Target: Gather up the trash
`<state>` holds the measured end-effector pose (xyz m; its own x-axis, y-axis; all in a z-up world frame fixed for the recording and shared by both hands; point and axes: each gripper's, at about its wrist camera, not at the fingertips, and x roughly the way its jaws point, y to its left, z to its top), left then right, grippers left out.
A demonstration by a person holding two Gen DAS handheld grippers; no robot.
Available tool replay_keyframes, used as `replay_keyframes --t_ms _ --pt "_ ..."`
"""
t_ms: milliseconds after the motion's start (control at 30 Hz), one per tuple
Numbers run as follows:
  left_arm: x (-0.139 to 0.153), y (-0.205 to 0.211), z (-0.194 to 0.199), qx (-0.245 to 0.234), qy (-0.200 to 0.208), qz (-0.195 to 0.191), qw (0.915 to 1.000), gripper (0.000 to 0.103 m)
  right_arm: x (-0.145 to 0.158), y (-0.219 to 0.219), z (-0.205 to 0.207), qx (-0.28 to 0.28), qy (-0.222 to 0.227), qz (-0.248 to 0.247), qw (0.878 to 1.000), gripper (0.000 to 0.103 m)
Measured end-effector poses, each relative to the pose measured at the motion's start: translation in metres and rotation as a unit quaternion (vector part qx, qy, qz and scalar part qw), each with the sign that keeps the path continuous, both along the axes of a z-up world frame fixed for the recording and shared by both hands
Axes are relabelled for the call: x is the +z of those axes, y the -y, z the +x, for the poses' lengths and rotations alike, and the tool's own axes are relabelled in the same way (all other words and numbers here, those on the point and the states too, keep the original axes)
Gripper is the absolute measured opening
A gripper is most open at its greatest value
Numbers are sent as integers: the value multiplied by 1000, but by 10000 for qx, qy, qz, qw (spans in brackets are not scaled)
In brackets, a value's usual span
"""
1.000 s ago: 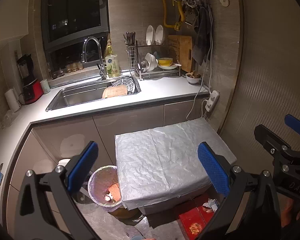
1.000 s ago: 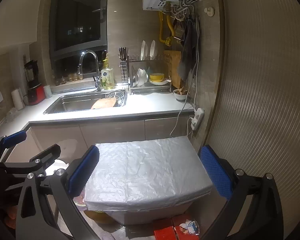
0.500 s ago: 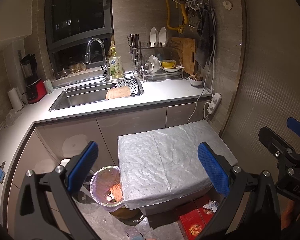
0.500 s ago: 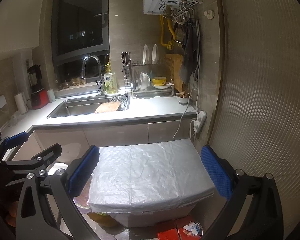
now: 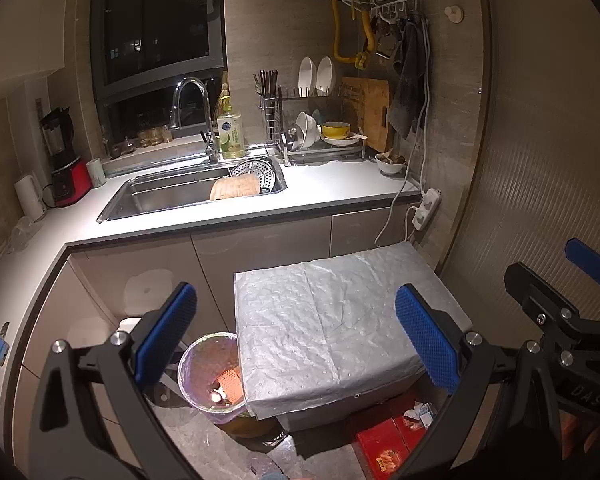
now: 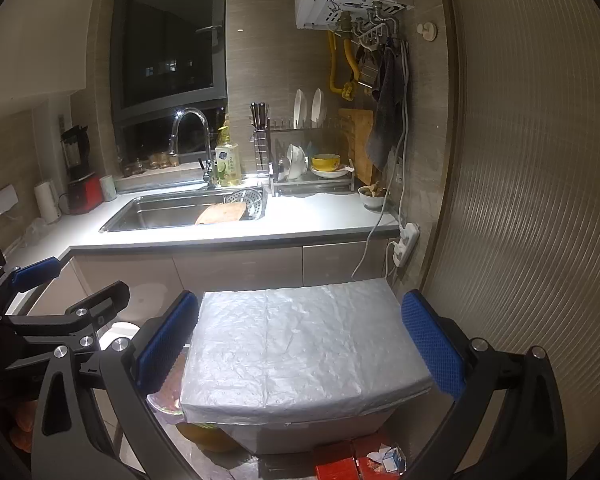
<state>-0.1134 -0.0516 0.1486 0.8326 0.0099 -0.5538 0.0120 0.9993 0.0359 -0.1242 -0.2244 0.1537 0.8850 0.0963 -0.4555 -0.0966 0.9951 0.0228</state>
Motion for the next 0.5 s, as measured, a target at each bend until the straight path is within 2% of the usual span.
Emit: replay_keyframes --t_ms 500 --pt "0 3 1 -22 -25 8 10000 95 -2 -1 -2 -30 -32 8 10000 101"
